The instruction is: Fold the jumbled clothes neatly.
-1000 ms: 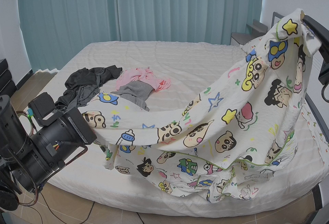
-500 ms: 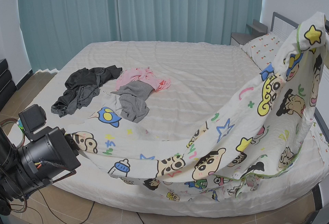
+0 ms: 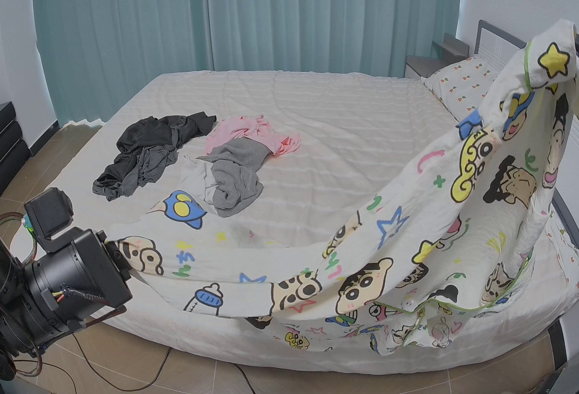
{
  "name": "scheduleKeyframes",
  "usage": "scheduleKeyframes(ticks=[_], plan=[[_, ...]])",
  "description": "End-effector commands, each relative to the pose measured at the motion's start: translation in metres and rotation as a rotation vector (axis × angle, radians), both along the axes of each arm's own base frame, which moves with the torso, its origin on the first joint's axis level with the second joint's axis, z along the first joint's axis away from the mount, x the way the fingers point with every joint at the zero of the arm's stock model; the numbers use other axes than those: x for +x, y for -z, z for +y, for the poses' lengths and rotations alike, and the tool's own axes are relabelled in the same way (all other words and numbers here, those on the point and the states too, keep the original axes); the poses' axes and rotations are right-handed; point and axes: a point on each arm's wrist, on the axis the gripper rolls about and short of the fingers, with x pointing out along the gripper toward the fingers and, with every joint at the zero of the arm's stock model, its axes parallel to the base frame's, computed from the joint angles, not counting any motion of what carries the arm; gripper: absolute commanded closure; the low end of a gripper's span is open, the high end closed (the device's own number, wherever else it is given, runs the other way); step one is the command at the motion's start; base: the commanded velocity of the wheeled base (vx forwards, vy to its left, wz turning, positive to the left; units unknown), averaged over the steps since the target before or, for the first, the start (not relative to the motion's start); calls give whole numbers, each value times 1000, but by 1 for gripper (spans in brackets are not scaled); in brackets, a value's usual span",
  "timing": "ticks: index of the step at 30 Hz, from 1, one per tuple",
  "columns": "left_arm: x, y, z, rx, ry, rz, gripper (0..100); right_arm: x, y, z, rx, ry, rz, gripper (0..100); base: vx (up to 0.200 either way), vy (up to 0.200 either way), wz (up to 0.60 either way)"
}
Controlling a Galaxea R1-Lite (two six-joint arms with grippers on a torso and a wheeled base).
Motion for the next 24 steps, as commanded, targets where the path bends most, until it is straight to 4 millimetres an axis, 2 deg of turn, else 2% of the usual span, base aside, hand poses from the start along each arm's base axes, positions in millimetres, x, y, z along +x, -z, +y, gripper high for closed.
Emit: scheduleKeyframes(ticks=[1,7,14,16,21,22,24], plan=[[0,-1,0,-3,-1,-2,100,2,0,1,-2,0,4,100,0,0,0],[2,0,0,1,-8,2,100,5,-3,2,1,1,-1,100,0,0,0],[12,9,-3,66,-43,74,100,25,6,7,-27,47,51,100,0,0,0],[26,19,-6,119,-89,134,100,41,13,9,-48,73,91,100,0,0,0],[45,39,-12,187,-143,213,100,73,33,10,-102,141,164,100,0,0,0],[45,39,-13,188,-144,214,100,74,34,10,-105,143,167,100,0,0,0],[57,49,-19,223,-187,250,100,92,47,10,-145,185,200,100,0,0,0]])
